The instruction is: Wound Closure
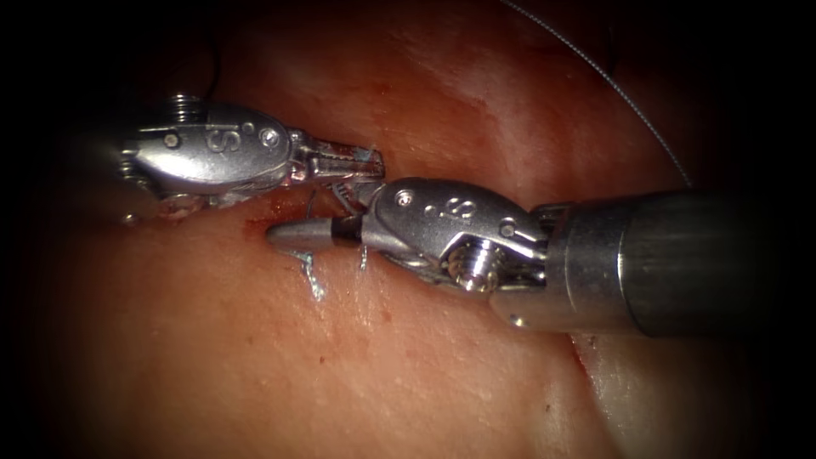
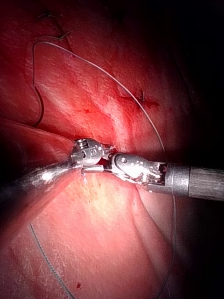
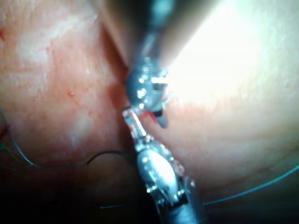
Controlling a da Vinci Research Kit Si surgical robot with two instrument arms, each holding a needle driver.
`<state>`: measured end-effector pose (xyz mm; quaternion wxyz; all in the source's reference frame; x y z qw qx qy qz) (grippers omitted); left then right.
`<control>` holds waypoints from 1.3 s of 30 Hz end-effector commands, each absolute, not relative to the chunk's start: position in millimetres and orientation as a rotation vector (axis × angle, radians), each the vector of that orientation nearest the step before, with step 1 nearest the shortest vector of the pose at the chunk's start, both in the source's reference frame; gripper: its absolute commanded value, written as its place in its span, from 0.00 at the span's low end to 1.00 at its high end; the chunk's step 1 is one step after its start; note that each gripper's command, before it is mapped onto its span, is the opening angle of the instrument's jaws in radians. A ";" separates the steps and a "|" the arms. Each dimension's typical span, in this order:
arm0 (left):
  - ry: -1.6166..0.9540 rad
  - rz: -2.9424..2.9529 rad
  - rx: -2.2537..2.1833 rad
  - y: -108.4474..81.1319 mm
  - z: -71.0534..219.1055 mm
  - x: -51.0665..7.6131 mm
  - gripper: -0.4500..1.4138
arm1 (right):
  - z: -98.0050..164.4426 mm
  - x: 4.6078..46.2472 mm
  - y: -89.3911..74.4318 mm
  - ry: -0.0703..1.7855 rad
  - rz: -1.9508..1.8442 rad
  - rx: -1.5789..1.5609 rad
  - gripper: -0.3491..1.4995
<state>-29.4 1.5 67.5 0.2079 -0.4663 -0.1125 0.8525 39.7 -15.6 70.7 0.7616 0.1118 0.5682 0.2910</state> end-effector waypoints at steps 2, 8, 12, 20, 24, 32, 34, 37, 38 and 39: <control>-0.317 2.371 -1.302 1.5 68.0 -30.0 0.00 | 71.1 40.4 -15.5 1.237 0.637 0.241 0.87; -0.315 2.375 -1.310 1.7 67.3 -30.0 0.00 | 71.2 40.4 -15.4 1.240 0.637 0.240 0.87; -0.316 2.367 -1.313 1.7 66.8 -30.1 0.00 | 71.4 40.7 -15.3 1.239 0.639 0.237 0.87; -0.317 2.361 -1.321 1.7 66.7 -30.1 0.00 | 72.0 41.3 -15.4 1.237 0.638 0.231 0.87; -0.318 2.361 -1.321 1.7 66.7 -30.1 0.00 | 72.7 41.1 -15.2 1.237 0.636 0.228 0.87; -0.318 2.362 -1.322 1.6 66.7 -29.9 0.00 | 72.7 40.5 -15.0 1.239 0.634 0.232 0.88; -0.319 2.363 -1.323 1.6 66.7 -29.8 0.00 | 72.7 40.4 -15.1 1.239 0.632 0.232 0.88; -0.321 2.364 -1.324 1.6 66.7 -29.6 0.00 | 72.7 40.3 -15.1 1.239 0.632 0.233 0.88; -0.321 2.364 -1.325 1.6 66.7 -29.6 0.00 | 72.7 40.2 -15.2 1.239 0.631 0.233 0.88; -0.322 2.364 -1.325 1.7 66.8 -29.5 0.00 | 72.7 40.1 -15.2 1.240 0.630 0.234 0.88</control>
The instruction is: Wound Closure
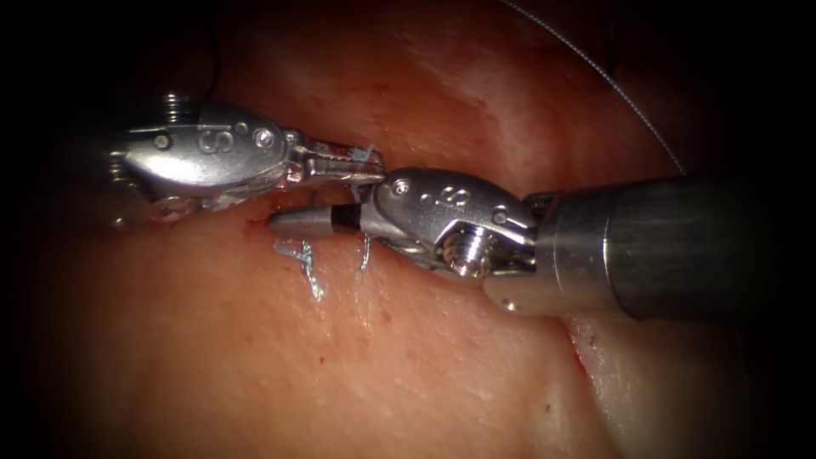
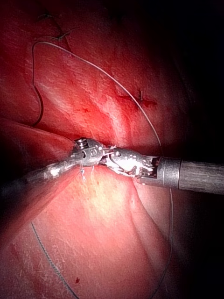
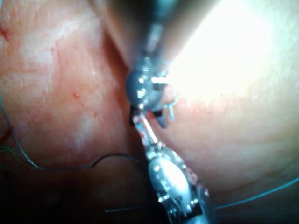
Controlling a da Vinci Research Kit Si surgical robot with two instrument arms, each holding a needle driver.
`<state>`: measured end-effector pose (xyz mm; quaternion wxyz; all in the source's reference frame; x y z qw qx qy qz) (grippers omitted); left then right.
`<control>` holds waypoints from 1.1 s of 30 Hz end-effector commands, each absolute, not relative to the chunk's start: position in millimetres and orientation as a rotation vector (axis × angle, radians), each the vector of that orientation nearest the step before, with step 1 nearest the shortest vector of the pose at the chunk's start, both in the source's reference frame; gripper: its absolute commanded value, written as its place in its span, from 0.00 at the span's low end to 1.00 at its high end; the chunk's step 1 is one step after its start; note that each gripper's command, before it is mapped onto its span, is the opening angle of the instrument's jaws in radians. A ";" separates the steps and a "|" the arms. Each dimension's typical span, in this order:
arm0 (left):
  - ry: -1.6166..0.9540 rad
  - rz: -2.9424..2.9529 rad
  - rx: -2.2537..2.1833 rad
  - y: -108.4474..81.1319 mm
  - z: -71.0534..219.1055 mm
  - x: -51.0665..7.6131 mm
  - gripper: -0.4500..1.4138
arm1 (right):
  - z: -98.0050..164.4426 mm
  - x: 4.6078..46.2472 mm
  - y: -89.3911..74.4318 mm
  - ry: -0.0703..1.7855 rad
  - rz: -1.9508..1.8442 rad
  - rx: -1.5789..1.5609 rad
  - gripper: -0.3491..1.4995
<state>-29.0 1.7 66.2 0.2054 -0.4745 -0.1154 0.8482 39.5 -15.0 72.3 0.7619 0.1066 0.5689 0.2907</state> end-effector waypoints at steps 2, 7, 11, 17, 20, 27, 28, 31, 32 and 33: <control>-0.323 2.365 -1.327 1.7 66.8 -29.3 0.00 | 72.7 39.7 -15.5 1.242 0.625 0.237 0.88; -0.324 2.366 -1.329 1.9 67.1 -29.1 0.00 | 72.6 38.7 -15.9 1.240 0.627 0.229 0.87; -0.321 2.365 -1.326 1.8 67.0 -29.3 0.00 | 72.7 39.1 -15.7 1.238 0.631 0.226 0.87; -0.321 2.365 -1.326 1.7 66.9 -29.4 0.00 | 73.1 40.3 -15.5 1.235 0.636 0.218 0.87; -0.321 2.365 -1.325 1.7 66.9 -29.4 0.00 | 73.7 40.7 -15.6 1.234 0.636 0.212 0.87; -0.319 2.364 -1.324 1.6 66.9 -29.5 0.00 | 73.6 41.2 -15.6 1.233 0.638 0.211 0.84; -0.319 2.364 -1.324 1.6 66.9 -29.6 0.00 | 73.7 41.3 -15.8 1.234 0.636 0.211 0.79; -0.319 2.363 -1.323 1.6 66.8 -29.6 0.00 | 73.7 41.2 -16.0 1.242 0.617 0.231 0.27; -0.319 2.363 -1.323 1.5 66.7 -29.6 0.00 | 73.6 41.2 -16.0 1.242 0.617 0.232 0.10; -0.319 2.363 -1.323 1.5 66.7 -29.6 0.00 | 73.6 41.2 -16.0 1.242 0.612 0.229 0.00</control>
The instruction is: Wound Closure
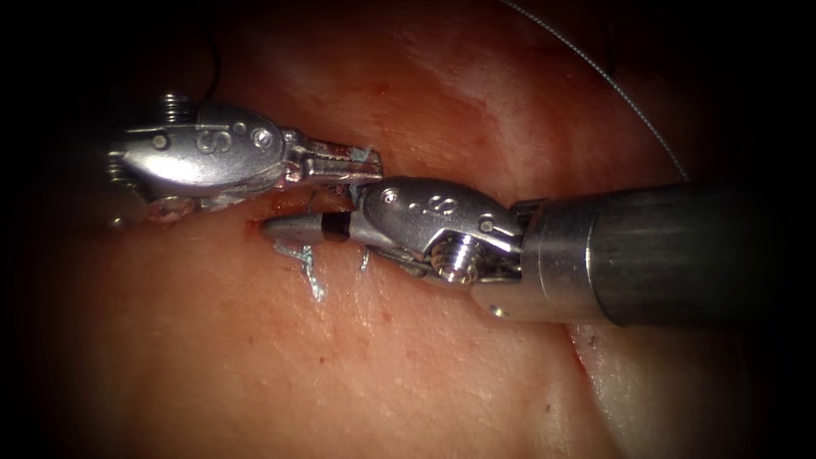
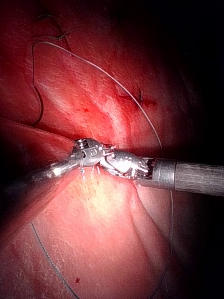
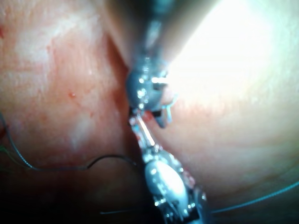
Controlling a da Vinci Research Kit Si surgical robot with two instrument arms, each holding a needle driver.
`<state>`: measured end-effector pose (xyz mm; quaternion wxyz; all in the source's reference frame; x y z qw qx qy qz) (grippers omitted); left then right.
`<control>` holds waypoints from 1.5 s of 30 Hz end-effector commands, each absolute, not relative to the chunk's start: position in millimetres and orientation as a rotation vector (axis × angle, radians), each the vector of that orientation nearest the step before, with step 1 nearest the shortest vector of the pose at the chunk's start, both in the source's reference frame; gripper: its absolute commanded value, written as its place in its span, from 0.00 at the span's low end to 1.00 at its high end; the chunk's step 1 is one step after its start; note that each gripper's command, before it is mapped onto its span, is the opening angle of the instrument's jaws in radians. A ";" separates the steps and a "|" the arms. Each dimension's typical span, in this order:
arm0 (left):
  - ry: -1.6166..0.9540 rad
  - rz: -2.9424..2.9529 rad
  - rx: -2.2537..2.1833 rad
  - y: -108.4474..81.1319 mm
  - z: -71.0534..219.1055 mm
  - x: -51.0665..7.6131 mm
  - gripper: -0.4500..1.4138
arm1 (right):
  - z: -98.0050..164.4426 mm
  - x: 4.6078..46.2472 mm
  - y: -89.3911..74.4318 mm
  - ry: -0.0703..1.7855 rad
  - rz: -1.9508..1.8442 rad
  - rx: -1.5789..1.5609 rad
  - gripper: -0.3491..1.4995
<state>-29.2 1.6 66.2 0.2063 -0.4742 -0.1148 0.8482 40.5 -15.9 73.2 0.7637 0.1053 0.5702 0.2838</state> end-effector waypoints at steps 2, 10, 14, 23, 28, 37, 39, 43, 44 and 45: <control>-0.320 2.362 -1.323 1.6 66.6 -29.6 0.00 | 73.5 41.0 -15.9 1.246 0.593 0.224 0.00; -0.323 2.360 -1.328 1.6 66.4 -29.3 0.00 | 73.1 40.1 -15.2 1.254 0.566 0.216 0.00; -0.307 2.358 -1.333 2.0 65.9 -27.8 0.00 | 72.5 38.7 -15.3 1.241 0.609 0.175 0.75; -0.220 2.357 -1.271 3.4 66.7 -21.5 0.00 | 70.4 33.2 -15.0 1.229 0.671 0.135 0.81; -0.181 2.361 -1.252 1.7 68.2 -19.4 0.00 | 70.5 32.8 -14.9 1.224 0.682 0.125 0.81; -0.169 2.398 -1.230 -3.1 69.8 -16.4 0.00 | 70.2 32.9 -15.2 1.225 0.686 0.130 0.81; -0.189 2.409 -1.185 -3.8 70.2 -15.8 0.00 | 70.3 32.9 -15.2 1.224 0.687 0.130 0.81; -0.239 2.439 -1.110 -4.6 71.6 -14.3 0.31 | 70.3 32.9 -15.2 1.225 0.686 0.129 0.81; -0.239 2.439 -1.110 -4.6 71.6 -14.3 0.31 | 70.3 32.9 -15.2 1.225 0.686 0.129 0.81; -0.260 2.427 -1.109 -4.7 71.7 -13.9 0.42 | 70.3 32.9 -15.2 1.225 0.686 0.129 0.81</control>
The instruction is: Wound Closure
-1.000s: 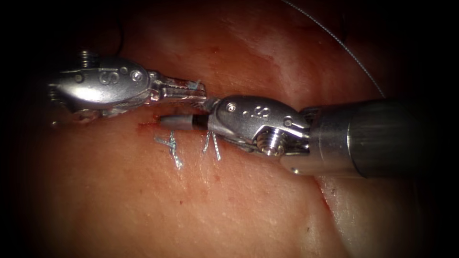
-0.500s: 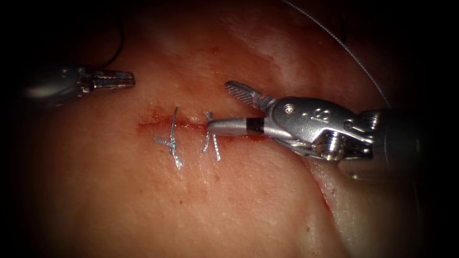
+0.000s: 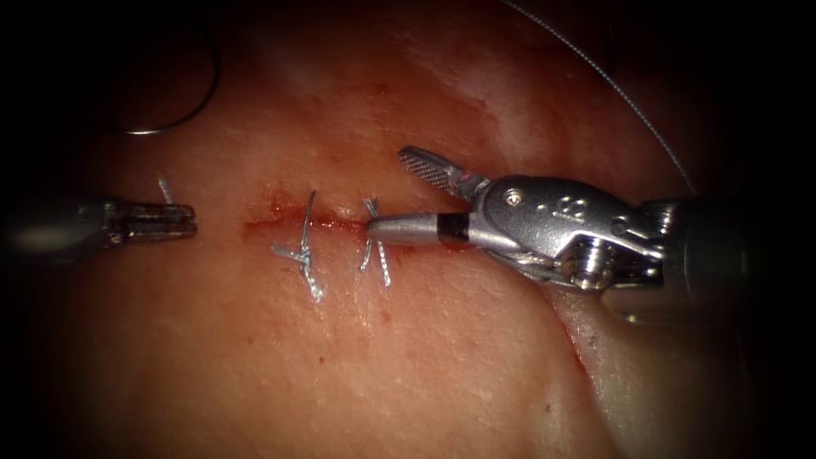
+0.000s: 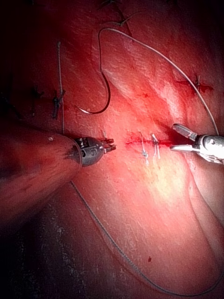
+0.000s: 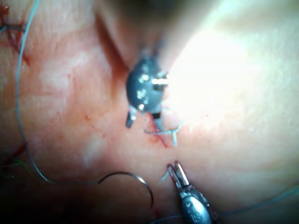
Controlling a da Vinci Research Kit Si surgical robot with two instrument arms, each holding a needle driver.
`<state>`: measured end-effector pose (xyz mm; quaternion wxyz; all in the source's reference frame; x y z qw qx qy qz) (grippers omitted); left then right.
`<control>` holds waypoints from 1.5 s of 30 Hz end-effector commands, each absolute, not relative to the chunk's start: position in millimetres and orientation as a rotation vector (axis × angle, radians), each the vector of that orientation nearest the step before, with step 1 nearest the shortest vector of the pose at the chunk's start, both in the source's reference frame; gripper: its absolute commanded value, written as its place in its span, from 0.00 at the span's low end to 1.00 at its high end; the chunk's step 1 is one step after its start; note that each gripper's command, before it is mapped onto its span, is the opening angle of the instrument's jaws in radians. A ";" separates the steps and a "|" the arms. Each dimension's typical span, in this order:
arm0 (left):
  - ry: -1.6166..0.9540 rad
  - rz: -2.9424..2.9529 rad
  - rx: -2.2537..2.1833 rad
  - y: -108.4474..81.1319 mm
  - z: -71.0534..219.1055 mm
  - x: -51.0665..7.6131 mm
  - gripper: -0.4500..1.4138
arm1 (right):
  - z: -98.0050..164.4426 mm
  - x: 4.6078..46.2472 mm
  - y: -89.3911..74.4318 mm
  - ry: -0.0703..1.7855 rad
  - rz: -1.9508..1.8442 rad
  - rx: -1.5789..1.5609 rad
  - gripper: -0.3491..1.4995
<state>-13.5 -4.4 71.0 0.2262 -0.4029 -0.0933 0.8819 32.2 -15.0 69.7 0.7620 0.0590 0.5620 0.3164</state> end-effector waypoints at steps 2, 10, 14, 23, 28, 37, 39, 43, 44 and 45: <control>-0.279 2.415 -1.108 -4.8 71.6 -13.4 0.50 | 70.3 32.9 -15.3 1.225 0.686 0.129 0.81; -0.323 2.400 -1.081 -6.4 69.9 -9.8 0.67 | 70.3 32.8 -15.4 1.225 0.689 0.133 0.81; -0.331 2.397 -1.078 -6.6 68.8 -7.9 0.64 | 70.4 32.8 -15.4 1.225 0.689 0.133 0.81; -0.318 2.307 -1.106 -3.7 64.5 -8.4 0.59 | 70.3 32.3 -15.4 1.225 0.689 0.133 0.82; -0.387 2.143 -1.320 -1.6 61.9 -11.9 0.53 | 69.7 30.5 -15.3 1.229 0.683 0.146 0.82; -0.454 2.057 -1.438 -0.6 61.6 -19.4 0.50 | 68.5 26.8 -14.5 1.188 0.590 0.127 0.84; -0.442 2.052 -1.435 -0.2 61.8 -21.0 0.50 | 68.3 26.4 -14.5 1.190 0.557 0.120 0.84; -0.405 2.099 -1.418 1.6 62.6 -22.7 0.49 | 67.7 25.6 -14.8 1.192 0.509 0.112 0.77; -0.384 2.115 -1.382 2.1 62.9 -22.6 0.50 | 67.5 25.4 -14.8 1.187 0.507 0.116 0.77; -0.368 2.130 -1.348 2.6 63.1 -22.4 0.51 | 67.4 25.3 -14.8 1.182 0.500 0.115 0.77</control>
